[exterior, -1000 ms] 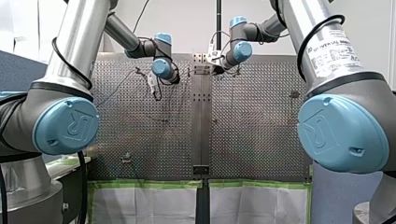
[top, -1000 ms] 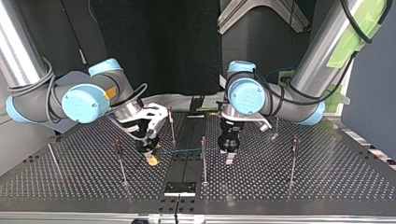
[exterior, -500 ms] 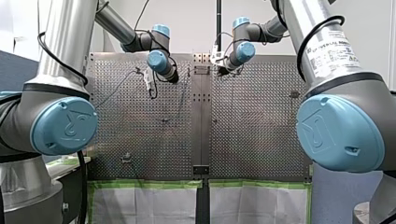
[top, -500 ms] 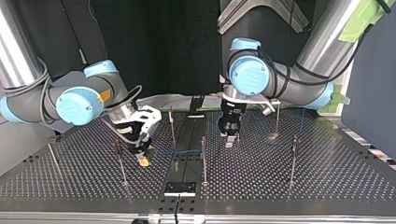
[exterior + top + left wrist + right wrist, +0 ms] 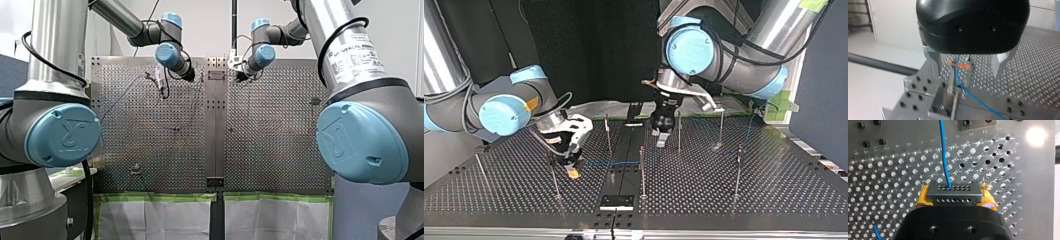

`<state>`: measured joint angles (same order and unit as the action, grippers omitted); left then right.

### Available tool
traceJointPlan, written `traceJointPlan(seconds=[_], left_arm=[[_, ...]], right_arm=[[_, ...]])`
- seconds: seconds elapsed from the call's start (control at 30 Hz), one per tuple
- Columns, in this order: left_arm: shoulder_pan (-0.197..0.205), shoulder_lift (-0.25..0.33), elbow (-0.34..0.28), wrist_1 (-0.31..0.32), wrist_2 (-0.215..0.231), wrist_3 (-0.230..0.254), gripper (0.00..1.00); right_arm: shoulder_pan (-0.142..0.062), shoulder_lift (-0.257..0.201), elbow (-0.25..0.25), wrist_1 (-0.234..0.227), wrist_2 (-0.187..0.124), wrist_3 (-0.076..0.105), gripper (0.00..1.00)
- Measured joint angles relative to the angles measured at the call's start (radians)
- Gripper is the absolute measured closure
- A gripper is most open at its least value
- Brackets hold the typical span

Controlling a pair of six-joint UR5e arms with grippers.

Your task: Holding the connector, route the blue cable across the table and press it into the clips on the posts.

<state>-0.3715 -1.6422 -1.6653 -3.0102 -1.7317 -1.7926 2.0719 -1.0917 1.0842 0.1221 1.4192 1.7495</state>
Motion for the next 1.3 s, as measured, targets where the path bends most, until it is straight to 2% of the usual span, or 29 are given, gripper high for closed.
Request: traceJointPlan(seconds=[0.2, 0.47, 0.57, 0.73, 0.9, 1.07, 1.3], left_arm=[[-0.048, 0.008, 0.019, 0.014, -0.035, 0.01, 0.0], [-0.135, -0.014, 0.082, 0.012, -0.112, 0.011, 0.0], [-0.16, -0.021, 0.098, 0.004, -0.123, 0.012, 0.0], [-0.179, -0.058, 0.139, -0.021, -0.136, 0.026, 0.0], [-0.19, -0.108, 0.19, -0.038, -0.178, 0.036, 0.0], [-0.193, -0.151, 0.238, -0.042, -0.202, 0.038, 0.0], [-0.197, -0.175, 0.269, -0.046, -0.213, 0.041, 0.0]], right_arm=[[-0.002, -0.002, 0.001, 0.003, 0.001, -0.006, 1.0], [-0.007, -0.014, 0.001, 0.006, 0.001, -0.007, 1.0], [-0.008, -0.02, 0.001, 0.007, 0.001, -0.007, 1.0], [-0.008, -0.023, 0.003, 0.011, 0.001, -0.007, 1.0], [-0.009, -0.03, 0.009, 0.02, 0.001, -0.009, 1.0], [-0.012, -0.046, 0.043, 0.02, 0.002, -0.015, 1.0], [-0.014, -0.063, 0.069, 0.019, 0.003, -0.02, 1.0]])
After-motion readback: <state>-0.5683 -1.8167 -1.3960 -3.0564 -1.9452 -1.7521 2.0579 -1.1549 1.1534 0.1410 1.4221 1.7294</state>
